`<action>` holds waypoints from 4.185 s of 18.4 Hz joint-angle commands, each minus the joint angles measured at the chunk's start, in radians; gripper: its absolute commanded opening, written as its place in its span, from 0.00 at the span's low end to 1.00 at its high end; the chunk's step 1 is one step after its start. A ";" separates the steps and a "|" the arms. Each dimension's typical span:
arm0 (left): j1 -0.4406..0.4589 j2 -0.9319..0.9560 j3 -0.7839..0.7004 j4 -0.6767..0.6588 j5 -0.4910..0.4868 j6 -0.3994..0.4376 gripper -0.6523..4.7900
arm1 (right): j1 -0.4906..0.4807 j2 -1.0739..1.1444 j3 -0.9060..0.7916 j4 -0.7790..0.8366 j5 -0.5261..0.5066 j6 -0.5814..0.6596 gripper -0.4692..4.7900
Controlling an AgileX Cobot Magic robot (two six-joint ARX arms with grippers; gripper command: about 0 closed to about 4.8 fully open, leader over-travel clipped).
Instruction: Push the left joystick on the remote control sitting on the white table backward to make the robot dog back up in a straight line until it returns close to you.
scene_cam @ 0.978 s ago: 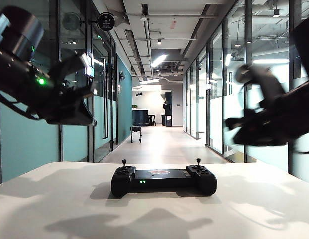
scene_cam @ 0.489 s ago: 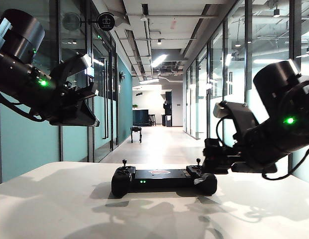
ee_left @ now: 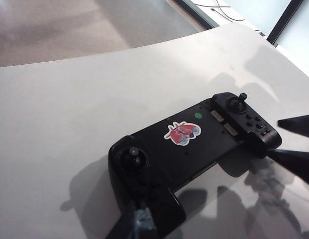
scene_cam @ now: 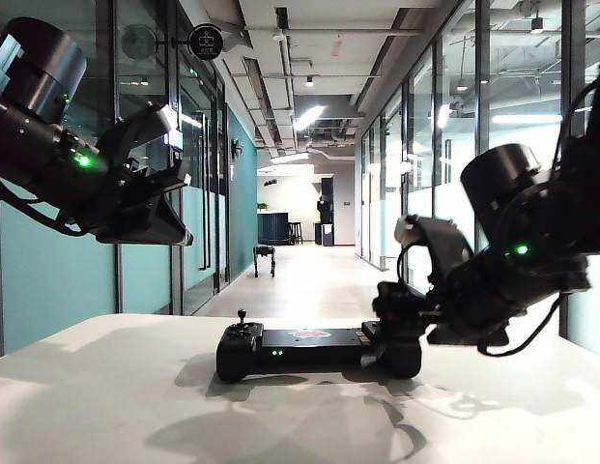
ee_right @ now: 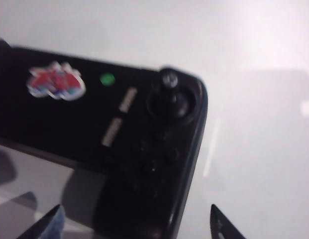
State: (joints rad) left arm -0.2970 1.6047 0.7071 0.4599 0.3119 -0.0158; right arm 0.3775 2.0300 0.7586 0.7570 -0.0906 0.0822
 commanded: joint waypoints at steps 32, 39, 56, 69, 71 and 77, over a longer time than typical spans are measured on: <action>0.000 -0.003 0.008 0.013 0.023 0.000 0.11 | 0.002 0.067 0.160 -0.177 -0.016 -0.005 0.47; 0.000 -0.003 0.008 0.013 0.034 0.000 0.11 | 0.011 0.067 0.160 -0.172 0.080 0.013 0.46; 0.000 0.364 0.267 0.072 0.167 0.056 0.11 | 0.048 0.067 0.159 -0.176 0.365 0.180 0.46; 0.000 0.678 0.615 0.058 0.244 0.073 0.11 | 0.048 0.067 0.159 -0.177 0.388 0.192 0.46; 0.000 0.698 0.657 0.023 0.251 0.118 0.11 | 0.048 0.067 0.159 -0.177 0.387 0.192 0.46; 0.000 0.762 0.787 -0.124 0.281 0.230 0.11 | 0.048 0.067 0.159 -0.177 0.387 0.206 0.46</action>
State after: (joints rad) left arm -0.2951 2.3611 1.4761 0.3477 0.5621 0.1978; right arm 0.4263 2.1010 0.9154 0.5667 0.2882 0.2726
